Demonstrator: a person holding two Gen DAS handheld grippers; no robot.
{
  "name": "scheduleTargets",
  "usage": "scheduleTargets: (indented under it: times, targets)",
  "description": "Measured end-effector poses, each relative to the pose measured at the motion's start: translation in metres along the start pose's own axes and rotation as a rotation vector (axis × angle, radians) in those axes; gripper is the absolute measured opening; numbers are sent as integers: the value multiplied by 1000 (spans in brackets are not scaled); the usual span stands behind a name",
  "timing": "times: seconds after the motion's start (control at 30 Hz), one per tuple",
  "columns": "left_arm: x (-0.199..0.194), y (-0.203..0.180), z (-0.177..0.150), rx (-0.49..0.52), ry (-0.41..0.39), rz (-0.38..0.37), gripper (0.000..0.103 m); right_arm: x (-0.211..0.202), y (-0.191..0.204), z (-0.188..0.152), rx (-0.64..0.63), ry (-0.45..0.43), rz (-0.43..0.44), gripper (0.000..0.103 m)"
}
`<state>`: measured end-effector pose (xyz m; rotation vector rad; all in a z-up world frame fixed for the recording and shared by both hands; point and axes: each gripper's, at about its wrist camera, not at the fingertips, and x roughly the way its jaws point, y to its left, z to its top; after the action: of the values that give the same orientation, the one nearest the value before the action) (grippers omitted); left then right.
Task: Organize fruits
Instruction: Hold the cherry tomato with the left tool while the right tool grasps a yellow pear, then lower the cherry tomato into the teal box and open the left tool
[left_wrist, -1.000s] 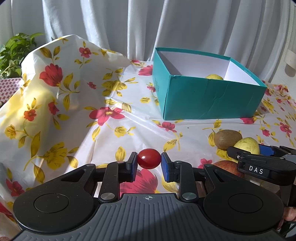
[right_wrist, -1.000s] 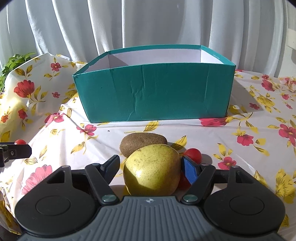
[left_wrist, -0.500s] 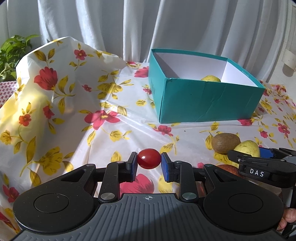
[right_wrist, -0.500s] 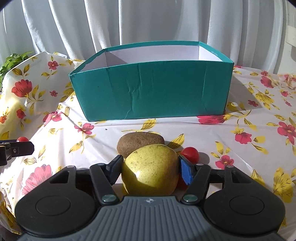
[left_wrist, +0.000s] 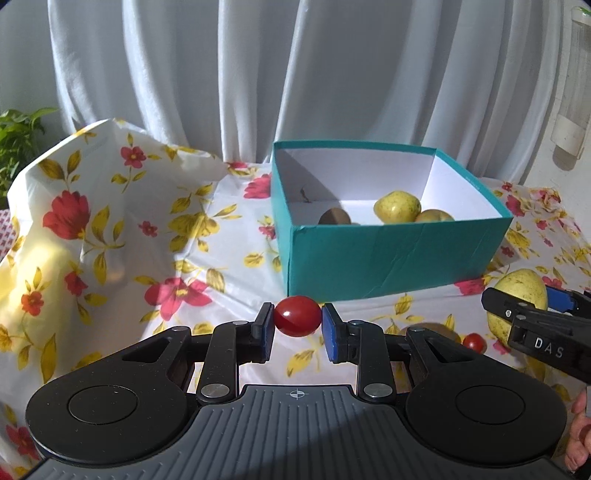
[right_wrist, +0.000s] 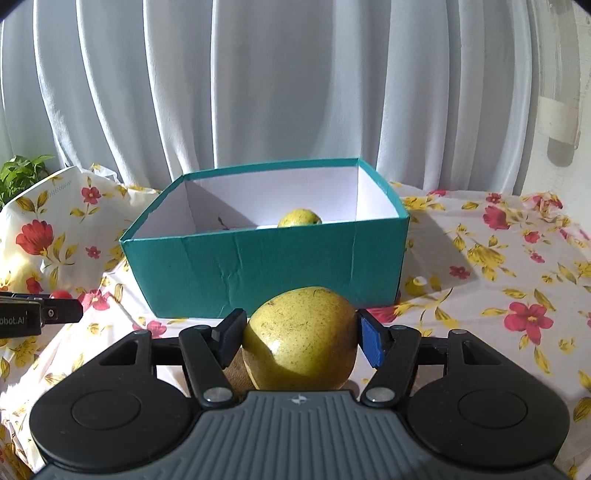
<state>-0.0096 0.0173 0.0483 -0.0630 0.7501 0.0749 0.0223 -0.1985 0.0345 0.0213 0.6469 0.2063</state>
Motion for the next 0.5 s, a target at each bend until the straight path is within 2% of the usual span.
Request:
scheduleTargets:
  times: [0.27, 0.5]
  targets:
    - [14, -36, 47, 15, -65, -22, 31, 0, -21, 18, 13, -55, 2, 64]
    - [45, -58, 89, 59, -110, -34, 31, -9, -27, 32, 36, -120, -77, 64]
